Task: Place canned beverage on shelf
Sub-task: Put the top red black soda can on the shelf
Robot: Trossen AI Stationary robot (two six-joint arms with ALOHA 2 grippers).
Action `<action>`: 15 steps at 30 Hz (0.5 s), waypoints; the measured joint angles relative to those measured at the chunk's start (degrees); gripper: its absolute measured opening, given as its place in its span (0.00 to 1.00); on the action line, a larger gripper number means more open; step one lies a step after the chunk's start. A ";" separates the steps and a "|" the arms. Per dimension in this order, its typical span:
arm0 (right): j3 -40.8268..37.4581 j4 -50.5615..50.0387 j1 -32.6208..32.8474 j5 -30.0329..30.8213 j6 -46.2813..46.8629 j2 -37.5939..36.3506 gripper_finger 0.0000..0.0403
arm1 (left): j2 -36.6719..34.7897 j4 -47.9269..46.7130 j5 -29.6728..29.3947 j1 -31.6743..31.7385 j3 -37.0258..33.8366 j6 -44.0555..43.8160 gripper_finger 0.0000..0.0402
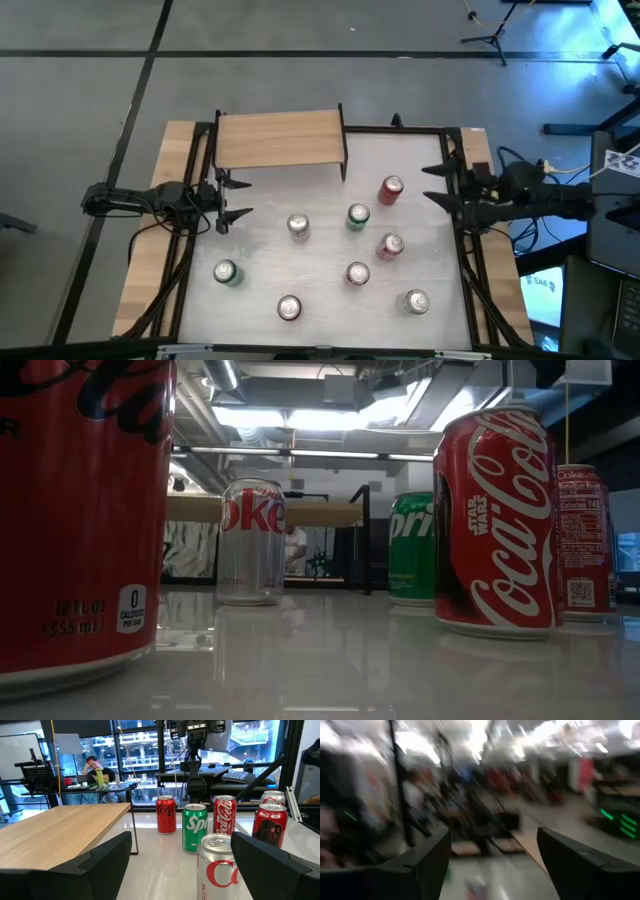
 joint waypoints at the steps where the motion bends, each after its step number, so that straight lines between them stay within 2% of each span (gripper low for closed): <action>1: 2.61 -4.31 0.00 2.45 -0.02 1.86 0.72 | 0.02 0.00 0.00 0.00 0.00 0.00 0.82; 7: 12.78 -24.93 0.00 13.63 0.00 12.77 0.72 | 0.00 0.00 0.00 0.02 0.01 0.00 0.82; 10: 14.23 -32.24 0.00 16.24 -0.06 17.10 0.72 | 0.00 0.00 0.00 0.00 0.00 0.00 0.82; 15: 14.24 -37.54 -0.36 18.45 -0.22 23.13 0.72 | 0.00 0.00 0.00 0.02 0.00 0.00 0.82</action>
